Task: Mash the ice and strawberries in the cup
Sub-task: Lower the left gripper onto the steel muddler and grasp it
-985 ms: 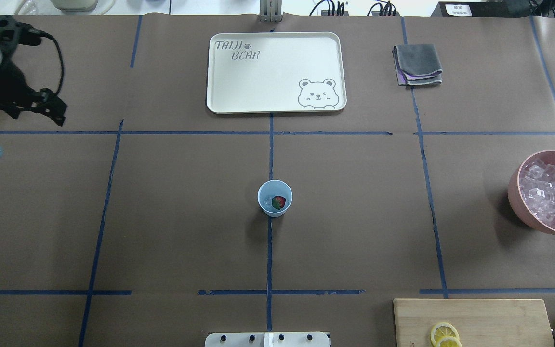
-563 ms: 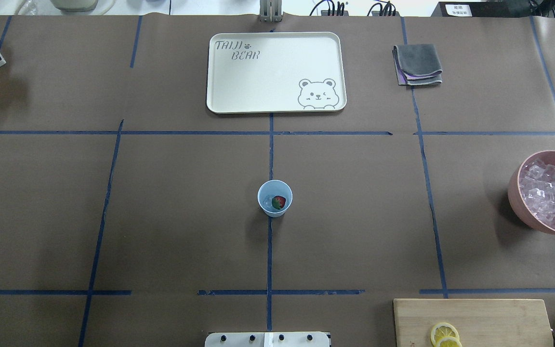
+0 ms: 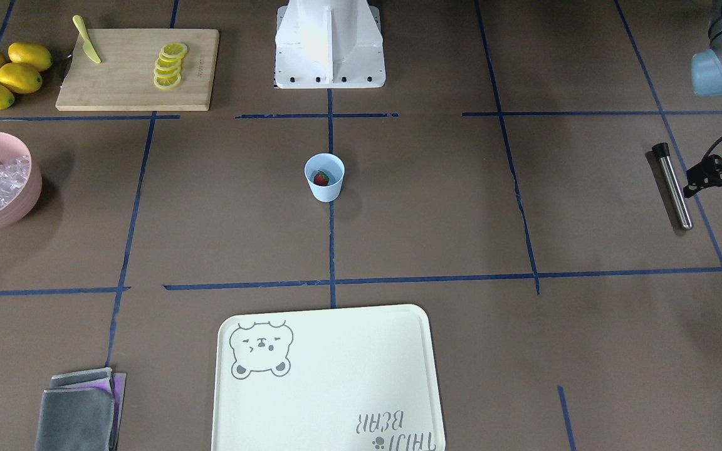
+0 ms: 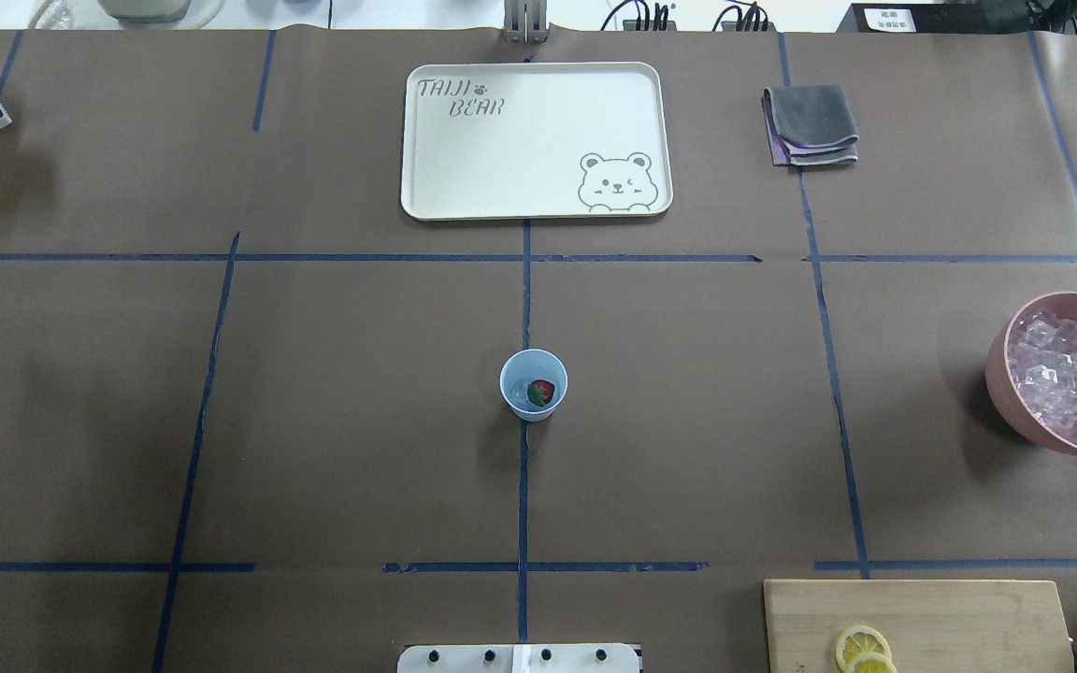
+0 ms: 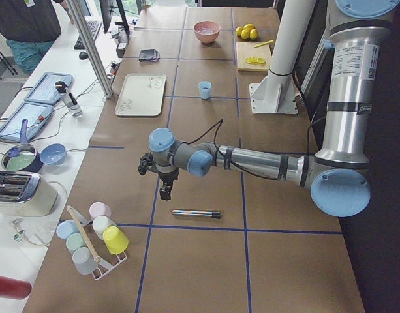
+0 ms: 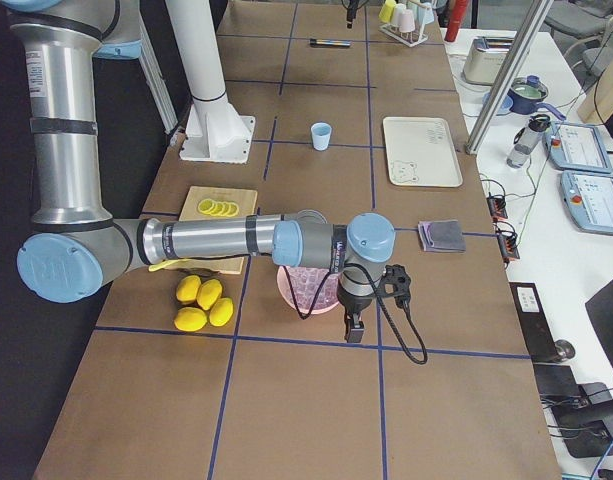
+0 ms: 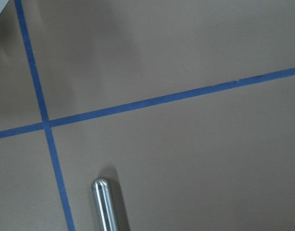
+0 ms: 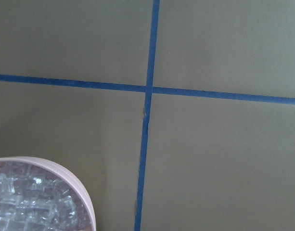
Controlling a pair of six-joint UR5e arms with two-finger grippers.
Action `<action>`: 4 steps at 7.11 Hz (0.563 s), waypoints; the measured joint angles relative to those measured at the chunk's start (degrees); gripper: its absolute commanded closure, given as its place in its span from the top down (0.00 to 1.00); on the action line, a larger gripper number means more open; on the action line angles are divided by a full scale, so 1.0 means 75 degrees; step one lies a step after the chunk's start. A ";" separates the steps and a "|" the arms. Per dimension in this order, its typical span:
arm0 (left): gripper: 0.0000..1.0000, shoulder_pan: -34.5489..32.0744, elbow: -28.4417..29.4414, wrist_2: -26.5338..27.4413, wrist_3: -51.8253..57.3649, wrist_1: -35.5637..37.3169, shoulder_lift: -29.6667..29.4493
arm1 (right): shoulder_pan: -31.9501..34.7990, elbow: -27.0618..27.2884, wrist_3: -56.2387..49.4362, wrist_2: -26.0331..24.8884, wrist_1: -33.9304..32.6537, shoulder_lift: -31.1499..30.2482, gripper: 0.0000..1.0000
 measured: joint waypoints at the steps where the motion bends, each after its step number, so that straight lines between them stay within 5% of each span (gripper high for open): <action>1: 1.00 0.0018 0.0807 0.0011 -0.0251 -0.1093 0.0052 | 0.0000 0.0011 0.0015 0.0013 0.0203 -0.0095 0.99; 4: 1.00 0.0071 0.1913 0.0029 -0.1780 -0.3244 0.0072 | 0.0000 0.0030 0.0033 0.0027 0.0306 -0.0144 0.99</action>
